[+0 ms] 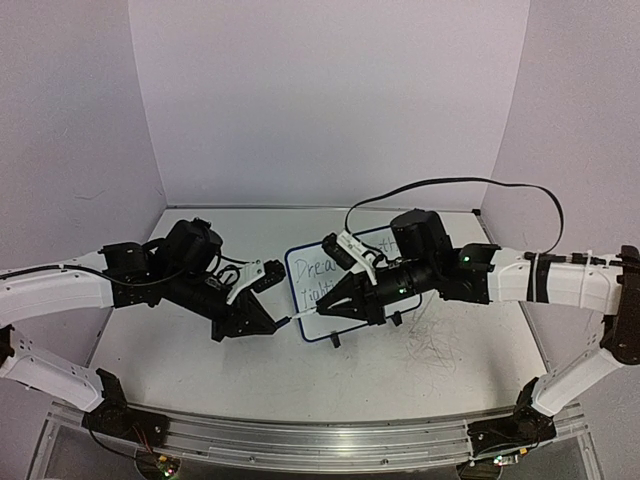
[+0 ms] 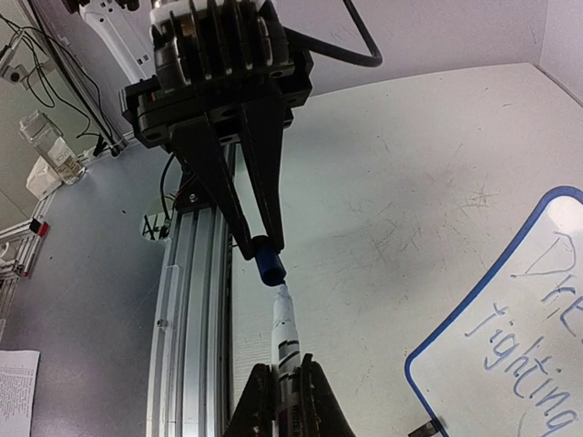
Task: Write a sentence on the whiteboard
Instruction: Insert the whiteboard marker without the cap into the pen cap.
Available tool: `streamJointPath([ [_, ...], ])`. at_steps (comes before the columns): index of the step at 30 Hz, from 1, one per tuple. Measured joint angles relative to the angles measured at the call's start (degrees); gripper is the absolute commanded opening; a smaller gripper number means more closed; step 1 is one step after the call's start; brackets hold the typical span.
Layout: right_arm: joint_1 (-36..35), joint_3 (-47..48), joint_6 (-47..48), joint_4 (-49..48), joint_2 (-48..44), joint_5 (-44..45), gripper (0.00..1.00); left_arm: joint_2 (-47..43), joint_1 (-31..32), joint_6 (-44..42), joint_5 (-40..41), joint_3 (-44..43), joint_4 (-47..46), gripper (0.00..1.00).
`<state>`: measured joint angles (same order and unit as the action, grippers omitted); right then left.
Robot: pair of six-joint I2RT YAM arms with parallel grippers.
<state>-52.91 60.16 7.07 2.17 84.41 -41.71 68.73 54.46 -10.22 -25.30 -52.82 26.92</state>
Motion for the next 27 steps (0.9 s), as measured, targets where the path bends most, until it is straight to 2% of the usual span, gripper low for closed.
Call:
streamJointPath([
  [17, -1.1, 0.4, 0.2, 0.1, 0.9, -0.3, 0.00, 0.8, 0.4, -0.3, 0.0, 0.0, 0.1, 0.00],
  [27, -2.2, 2.5, 0.3, -0.2, 4.8, -1.9, 0.00, 0.7, 0.9, -0.7, 0.0, 0.0, 0.7, 0.00],
])
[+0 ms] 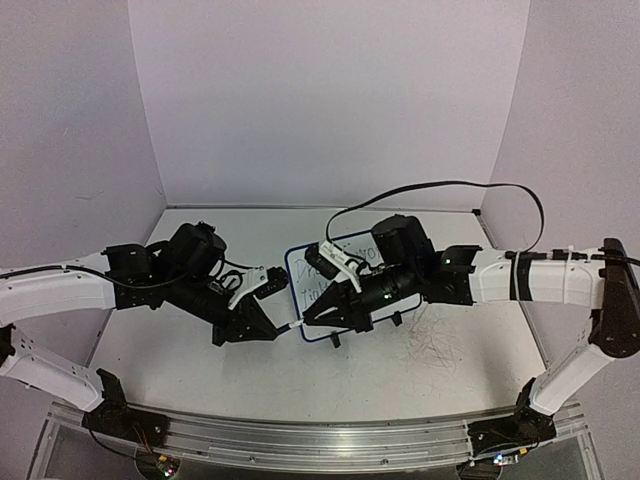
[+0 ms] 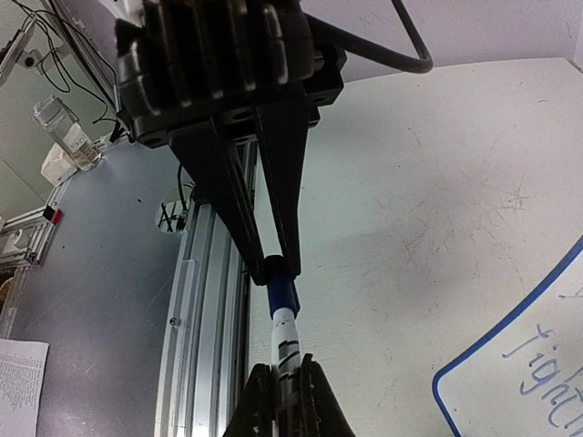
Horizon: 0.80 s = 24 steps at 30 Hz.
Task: Write a sentence on the whiteboard
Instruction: Insert the whiteboard marker without the cap into the pen cap, then put down the whiteboard marker at the corner of the board.
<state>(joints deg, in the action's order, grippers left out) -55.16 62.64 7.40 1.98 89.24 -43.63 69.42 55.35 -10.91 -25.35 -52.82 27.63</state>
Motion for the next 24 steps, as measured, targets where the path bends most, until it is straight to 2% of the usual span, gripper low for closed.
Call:
streamJointPath([
  [4, 0.0, 2.3, 0.5, 0.1, 3.1, -2.8, 0.00, -0.2, 0.1, -1.0, 0.2, -0.2, 0.6, 0.00],
  [12, -1.6, 6.6, 0.7, 0.2, 9.6, -4.3, 0.00, -0.1, 1.2, -1.5, 4.6, -1.5, 7.5, 0.00],
  [16, -2.9, 6.1, -3.2, -4.7, 11.9, -4.4, 0.00, -0.5, 2.3, -1.2, 6.7, -0.8, 10.4, 0.00],
  [20, -3.9, 1.3, -8.9, -14.4, 11.9, -4.1, 0.00, -3.0, 3.2, -0.4, 7.5, 1.9, 9.4, 0.01],
  [21, -4.1, 0.2, -9.6, -16.2, 11.7, -3.5, 0.00, -3.7, 3.3, 0.0, 7.7, 2.6, 8.9, 0.03],
  [24, -4.2, -5.6, -11.8, -23.3, 9.6, -1.2, 0.00, -5.5, 3.7, 0.6, 8.7, 4.6, 5.4, 0.33],
])
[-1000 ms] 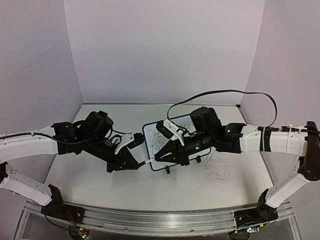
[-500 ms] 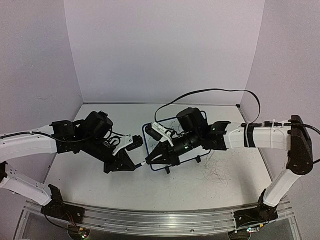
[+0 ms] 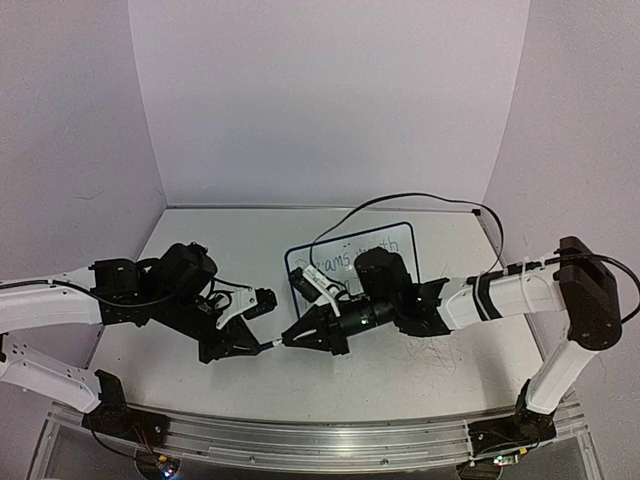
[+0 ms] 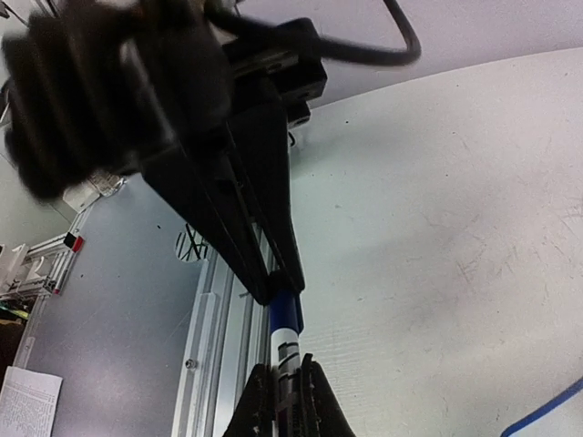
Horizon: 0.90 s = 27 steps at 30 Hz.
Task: Write a sentence on the whiteboard
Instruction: Put down the whiteboard marker at the corner of the board.
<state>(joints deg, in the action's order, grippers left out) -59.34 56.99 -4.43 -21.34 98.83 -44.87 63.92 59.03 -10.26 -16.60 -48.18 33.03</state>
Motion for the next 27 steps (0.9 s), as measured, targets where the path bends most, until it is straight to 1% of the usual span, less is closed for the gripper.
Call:
streamJointPath([
  [1, 0.4, -2.5, -0.5, -2.3, -1.2, 0.4, 0.00, -0.6, 0.2, 0.5, 0.7, 0.4, -2.0, 0.41],
  [3, 1.0, -7.7, -1.1, -5.4, -3.2, 1.1, 0.01, -2.6, 0.4, 1.7, 2.5, 0.9, -7.1, 0.64],
  [4, 1.3, -9.6, -1.2, -6.1, -3.4, 1.3, 0.02, -3.9, 0.4, 2.2, 3.6, 1.1, -9.0, 0.70],
  [6, 1.5, -12.7, -1.5, -7.1, -3.0, 1.5, 0.05, -7.3, 0.4, 4.2, 5.8, 1.4, -12.1, 0.76],
  [9, 1.5, -15.6, -1.8, -8.2, -1.2, 2.8, 0.13, -10.7, 0.4, 6.8, 9.2, 1.6, -15.0, 0.78],
  [12, 1.4, -15.9, -2.3, -8.7, 1.0, 6.8, 0.22, -11.3, 0.4, 10.0, 14.5, 1.6, -17.1, 0.78],
  [15, 1.4, -15.9, -3.5, -8.5, 2.7, 12.9, 0.29, -10.2, 0.4, 13.5, 20.2, 1.6, -18.0, 0.79],
  [19, 1.4, -16.4, -5.4, -7.7, 2.0, 22.0, 0.38, -9.3, 0.4, 17.5, 27.4, 1.6, -19.0, 0.80],
  [22, 1.5, -18.5, -7.0, -5.3, -1.9, 30.0, 0.48, -9.2, 0.4, 19.6, 32.9, 1.5, -20.0, 0.86],
  [27, 3.1, -19.1, -10.9, 5.8, -15.6, 46.0, 0.70, -9.2, 0.1, 22.8, 43.8, 0.6, -20.5, 0.95],
])
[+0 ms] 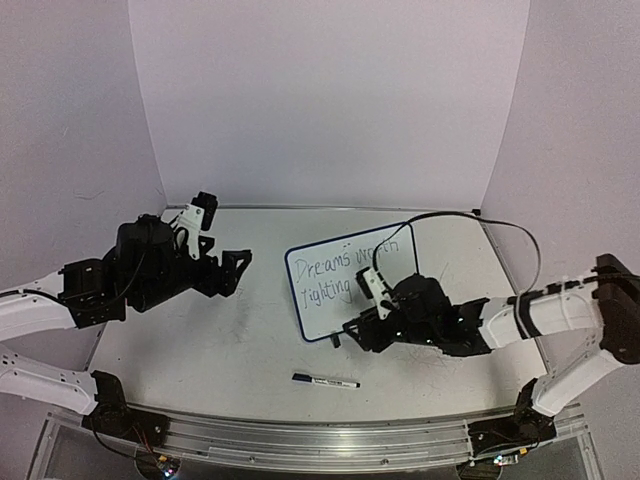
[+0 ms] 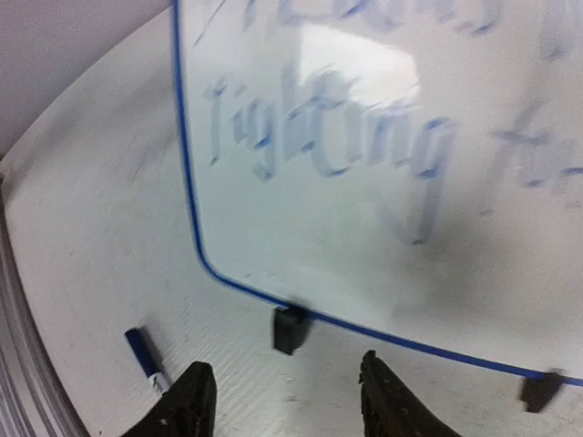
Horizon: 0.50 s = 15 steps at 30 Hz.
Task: Write a sentence on the whiteboard
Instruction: Put down the whiteboard marker at the corner of the board, then reset both arms
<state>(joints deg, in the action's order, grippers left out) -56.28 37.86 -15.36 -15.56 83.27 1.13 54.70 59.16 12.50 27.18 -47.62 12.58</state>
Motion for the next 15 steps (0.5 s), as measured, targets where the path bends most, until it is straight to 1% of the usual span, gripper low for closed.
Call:
streamJointPath([
  [2, 1.9, 0.8, -1.4, 5.1, -7.1, 6.3, 0.81, 0.0, -0.9, 0.4, 3.1, -1.4, -0.2, 0.97],
  [3, 2.8, 1.3, -1.9, 7.5, -10.3, 9.2, 0.89, 0.0, -1.7, 0.7, 4.4, -2.4, -0.1, 0.98],
  [5, 4.5, 3.3, -2.5, 12.3, -16.5, 14.9, 0.98, 0.3, -4.8, 0.7, 5.7, -5.1, 0.1, 0.98],
  [8, 6.7, 8.0, -1.3, 18.3, -26.3, 23.8, 0.98, 1.7, -13.3, -0.5, 6.0, -11.4, 0.4, 0.99],
  [10, 7.5, 12.0, 0.1, 19.8, -31.0, 29.2, 0.98, 2.2, -18.1, -1.6, 6.4, -14.8, 0.3, 0.99],
  [13, 8.6, 17.4, 2.6, 20.4, -34.4, 35.8, 0.98, 3.5, -22.6, -3.4, 5.9, -19.6, 0.5, 0.99],
  [15, 10.2, 20.1, 4.6, 20.3, -35.7, 38.5, 0.98, 4.9, -25.5, -4.2, 4.6, -22.9, 0.5, 0.99],
])
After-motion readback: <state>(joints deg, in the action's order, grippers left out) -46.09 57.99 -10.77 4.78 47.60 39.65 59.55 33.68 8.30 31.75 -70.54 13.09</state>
